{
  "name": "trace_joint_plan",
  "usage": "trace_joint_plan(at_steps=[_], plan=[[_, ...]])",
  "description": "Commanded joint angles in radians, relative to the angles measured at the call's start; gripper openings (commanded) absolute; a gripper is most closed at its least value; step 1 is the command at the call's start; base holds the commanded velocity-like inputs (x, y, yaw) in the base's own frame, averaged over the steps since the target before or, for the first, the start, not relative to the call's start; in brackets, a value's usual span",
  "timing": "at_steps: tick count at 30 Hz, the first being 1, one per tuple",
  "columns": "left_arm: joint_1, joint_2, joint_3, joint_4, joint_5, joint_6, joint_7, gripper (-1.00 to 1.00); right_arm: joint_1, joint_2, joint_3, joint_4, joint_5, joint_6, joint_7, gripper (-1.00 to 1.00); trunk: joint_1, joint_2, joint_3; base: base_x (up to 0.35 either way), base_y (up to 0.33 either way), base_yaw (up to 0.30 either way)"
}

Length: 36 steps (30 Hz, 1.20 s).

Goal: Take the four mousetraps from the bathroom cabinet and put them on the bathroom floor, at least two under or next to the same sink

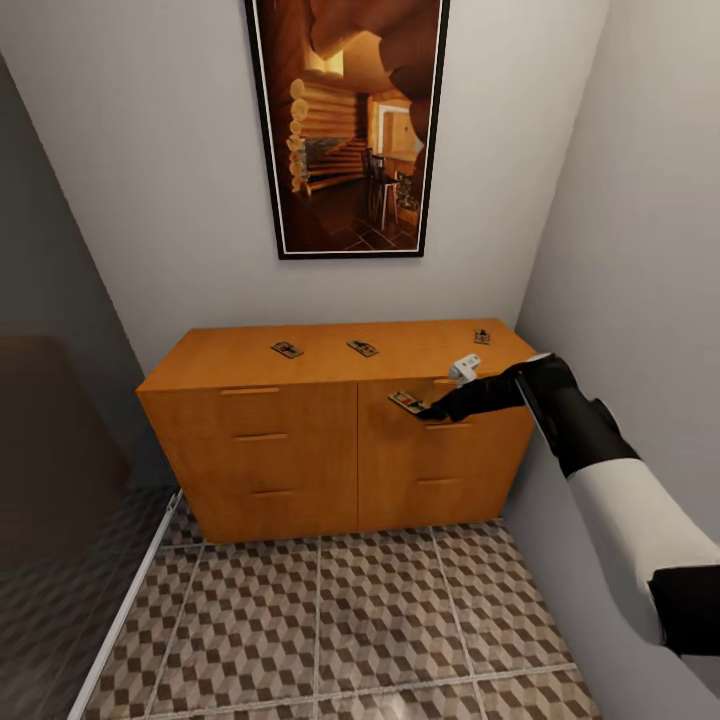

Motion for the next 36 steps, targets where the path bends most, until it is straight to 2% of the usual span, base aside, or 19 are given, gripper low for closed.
trace_joint_plan(at_steps=[1, 12, 19, 26, 30, 36], plan=[[0.000, 0.000, -0.006, 0.001, 0.003, -0.004, 0.001, 1.00, -0.001, 0.002, 0.000, 0.010, 0.006, -0.002, 0.009, -1.00, 0.000, 0.000, -0.001, 0.000, 0.000, 0.000], [0.000, -0.001, -0.006, 0.001, 0.003, -0.004, 0.000, 1.00, 0.000, 0.024, 0.001, 0.229, 0.008, -0.185, -0.018, -1.00, 0.000, 0.000, -0.001, 0.000, 0.000, 0.000], [0.000, -0.001, -0.006, 0.001, 0.003, -0.004, 0.001, 1.00, 0.000, 0.064, 0.001, 0.405, 0.008, -0.318, -0.079, -1.00, 0.000, 0.000, -0.001, 0.000, 0.000, 0.000], [0.000, -0.001, -0.006, 0.001, 0.003, -0.004, 0.000, 1.00, 0.000, 0.095, 0.000, 0.541, 0.009, -0.416, -0.114, -1.00, 0.000, 0.000, -0.001, 0.000, 0.000, 0.000], [0.000, -0.001, -0.006, 0.001, 0.003, -0.004, 0.000, 1.00, 0.000, 0.115, 0.000, 0.662, 0.009, -0.508, -0.132, -1.00, 0.000, 0.000, -0.001, 0.000, 0.000, 0.000], [0.000, -0.001, -0.006, 0.001, 0.003, -0.004, 0.000, 1.00, 0.000, 0.126, 0.000, 0.761, 0.009, -0.591, -0.136, -1.00, 0.000, 0.000, -0.001, 0.000, 0.000, 0.000]])
